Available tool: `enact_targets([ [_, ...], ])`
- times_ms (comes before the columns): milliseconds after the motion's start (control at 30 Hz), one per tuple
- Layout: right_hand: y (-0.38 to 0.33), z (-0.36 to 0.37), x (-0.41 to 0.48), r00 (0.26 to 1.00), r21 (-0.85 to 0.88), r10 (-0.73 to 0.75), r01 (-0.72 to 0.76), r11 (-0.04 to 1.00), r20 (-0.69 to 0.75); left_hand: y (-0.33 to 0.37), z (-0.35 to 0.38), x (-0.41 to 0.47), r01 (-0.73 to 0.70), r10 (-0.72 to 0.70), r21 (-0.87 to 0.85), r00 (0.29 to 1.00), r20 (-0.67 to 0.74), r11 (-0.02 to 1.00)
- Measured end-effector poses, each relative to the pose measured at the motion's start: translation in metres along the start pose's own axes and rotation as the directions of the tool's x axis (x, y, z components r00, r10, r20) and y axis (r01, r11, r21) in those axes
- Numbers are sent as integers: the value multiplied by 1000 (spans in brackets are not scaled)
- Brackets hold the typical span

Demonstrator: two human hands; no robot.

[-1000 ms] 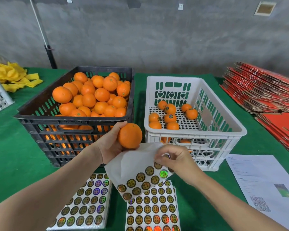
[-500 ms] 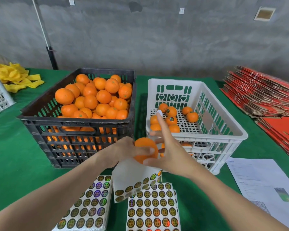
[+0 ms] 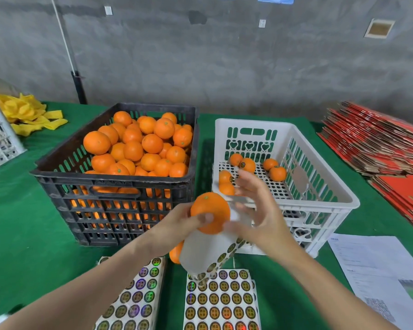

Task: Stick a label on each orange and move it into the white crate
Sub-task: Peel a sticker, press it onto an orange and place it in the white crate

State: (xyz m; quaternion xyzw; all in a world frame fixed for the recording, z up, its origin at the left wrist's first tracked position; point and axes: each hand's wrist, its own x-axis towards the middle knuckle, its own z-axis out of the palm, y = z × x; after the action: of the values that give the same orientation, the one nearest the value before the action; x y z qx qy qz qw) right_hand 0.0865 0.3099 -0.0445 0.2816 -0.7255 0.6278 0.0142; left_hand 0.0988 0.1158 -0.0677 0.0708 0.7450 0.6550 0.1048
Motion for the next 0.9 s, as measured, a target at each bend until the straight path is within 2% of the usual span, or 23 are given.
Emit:
enact_targets([
  [67,-13,-11,6,984,177,124,-100,979,-126,-5,-7,4,89,-82,-208,996,40,974],
  [133,-19,-12,9,955,318,269,-218,923,-128,-6,-10,8,164,-134,-362,985,107,918],
  [267,-27,4,8,909,366,415,-403,839,48,-3,-9,14,207,-141,-395,972,189,895],
  [433,-24,14,14,876,336,483,-451,827,-12,-3,-9,16,198,-118,-385,968,221,901],
  [700,-20,25,12,877,346,465,-402,847,-120,-6,-8,19,183,-96,-402,969,227,897],
  [767,-18,27,11,907,208,385,-349,914,-169,-6,-9,20,189,-96,-406,966,239,894],
  [833,-16,28,10,953,-5,231,-236,972,-196,-3,-9,20,203,-104,-396,960,259,896],
  [900,-15,28,8,976,-146,89,-120,982,-200,-1,-9,21,208,-104,-387,956,274,898],
])
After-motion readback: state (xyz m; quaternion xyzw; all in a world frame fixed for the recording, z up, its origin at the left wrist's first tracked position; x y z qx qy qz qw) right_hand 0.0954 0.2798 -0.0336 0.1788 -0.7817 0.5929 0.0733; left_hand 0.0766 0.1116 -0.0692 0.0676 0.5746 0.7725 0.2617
